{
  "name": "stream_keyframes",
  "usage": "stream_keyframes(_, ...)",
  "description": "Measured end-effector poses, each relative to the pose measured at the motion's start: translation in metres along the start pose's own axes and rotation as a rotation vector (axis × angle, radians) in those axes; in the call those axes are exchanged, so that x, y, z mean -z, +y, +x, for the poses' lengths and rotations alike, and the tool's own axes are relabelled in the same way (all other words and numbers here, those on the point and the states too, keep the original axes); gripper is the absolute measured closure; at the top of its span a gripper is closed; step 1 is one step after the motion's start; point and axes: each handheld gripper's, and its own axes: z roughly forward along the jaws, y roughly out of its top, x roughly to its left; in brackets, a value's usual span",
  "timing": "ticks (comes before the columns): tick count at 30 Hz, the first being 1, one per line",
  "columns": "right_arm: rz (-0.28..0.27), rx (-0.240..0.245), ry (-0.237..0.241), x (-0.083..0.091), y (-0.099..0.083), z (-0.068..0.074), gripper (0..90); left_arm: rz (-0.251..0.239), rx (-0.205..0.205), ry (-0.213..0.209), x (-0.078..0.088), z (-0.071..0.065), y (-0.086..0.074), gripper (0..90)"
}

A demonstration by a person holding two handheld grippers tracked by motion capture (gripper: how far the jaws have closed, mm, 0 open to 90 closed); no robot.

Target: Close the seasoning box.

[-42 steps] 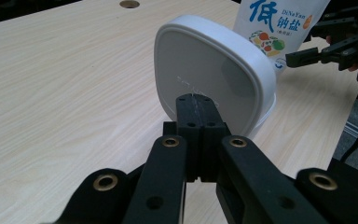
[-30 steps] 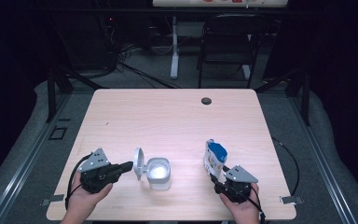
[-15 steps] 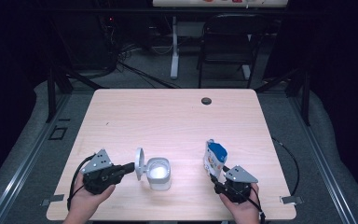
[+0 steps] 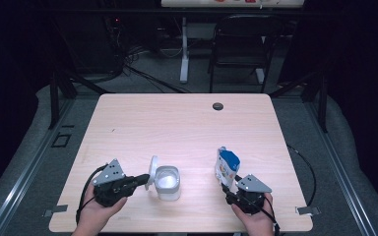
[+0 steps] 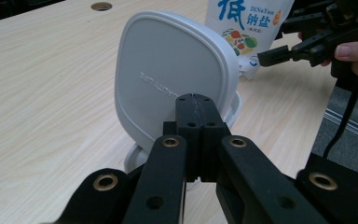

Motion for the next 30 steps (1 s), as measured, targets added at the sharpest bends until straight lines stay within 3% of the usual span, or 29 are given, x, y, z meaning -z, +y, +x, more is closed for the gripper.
stream_keyframes(15,-0.005,0.002,-0.001,-0.0012,-0.0003,0.0008,45.6,-0.001,-0.016,-0.005,-0.0014,-0.005,0.0015,90.0)
stream_keyframes(30,0.001,0.009,-0.003,-0.0001,0.0001,0.0007,45.6,-0.015,0.018,0.015,0.0022,0.0017,-0.0007,90.0)
